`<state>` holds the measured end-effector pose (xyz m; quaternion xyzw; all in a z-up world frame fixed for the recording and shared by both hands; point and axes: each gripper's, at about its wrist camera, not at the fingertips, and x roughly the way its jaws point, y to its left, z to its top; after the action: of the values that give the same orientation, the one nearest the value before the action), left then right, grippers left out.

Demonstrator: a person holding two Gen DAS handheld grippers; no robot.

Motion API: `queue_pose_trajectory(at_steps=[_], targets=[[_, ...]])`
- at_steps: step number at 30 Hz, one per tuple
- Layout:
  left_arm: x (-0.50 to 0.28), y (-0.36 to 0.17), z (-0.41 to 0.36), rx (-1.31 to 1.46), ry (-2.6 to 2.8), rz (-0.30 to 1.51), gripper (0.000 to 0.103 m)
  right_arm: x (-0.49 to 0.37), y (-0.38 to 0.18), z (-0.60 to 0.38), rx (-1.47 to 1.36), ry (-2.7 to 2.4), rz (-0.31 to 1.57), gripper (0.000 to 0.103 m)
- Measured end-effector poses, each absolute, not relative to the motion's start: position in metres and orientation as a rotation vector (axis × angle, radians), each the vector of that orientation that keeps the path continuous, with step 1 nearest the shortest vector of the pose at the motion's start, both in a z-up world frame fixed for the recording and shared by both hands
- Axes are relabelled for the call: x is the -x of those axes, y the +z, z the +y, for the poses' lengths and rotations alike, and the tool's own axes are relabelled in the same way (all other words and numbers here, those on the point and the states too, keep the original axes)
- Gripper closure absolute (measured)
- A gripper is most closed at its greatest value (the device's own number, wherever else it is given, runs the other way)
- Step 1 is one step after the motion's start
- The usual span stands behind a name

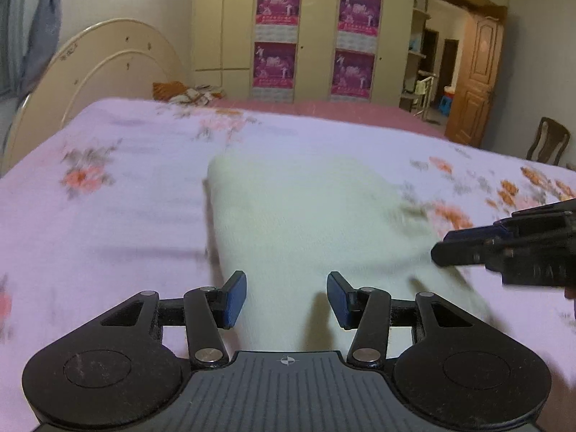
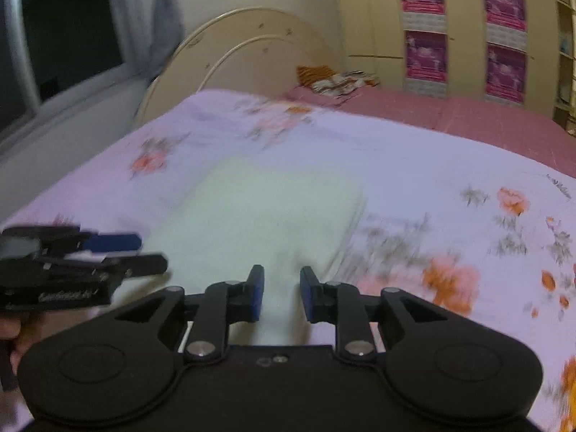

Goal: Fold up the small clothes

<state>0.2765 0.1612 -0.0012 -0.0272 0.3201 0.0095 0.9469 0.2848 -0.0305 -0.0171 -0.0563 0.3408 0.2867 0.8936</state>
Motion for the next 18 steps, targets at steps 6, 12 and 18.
queue_pose_trajectory(at_steps=[6, 12, 18], targets=[[-0.263, -0.015, 0.149, 0.007, 0.053, 0.697, 0.037, -0.271, -0.05, -0.023, 0.281, 0.488, 0.76, 0.081], [-0.228, -0.003, 0.152, 0.034, 0.066, 0.692, 0.03, -0.26, -0.036, -0.026, 0.225, 0.413, 0.782, 0.08], [-0.167, 0.036, 0.14, 0.038, 0.064, 0.593, 0.003, -0.192, 0.014, -0.044, 0.141, 0.427, 0.668, 0.023]])
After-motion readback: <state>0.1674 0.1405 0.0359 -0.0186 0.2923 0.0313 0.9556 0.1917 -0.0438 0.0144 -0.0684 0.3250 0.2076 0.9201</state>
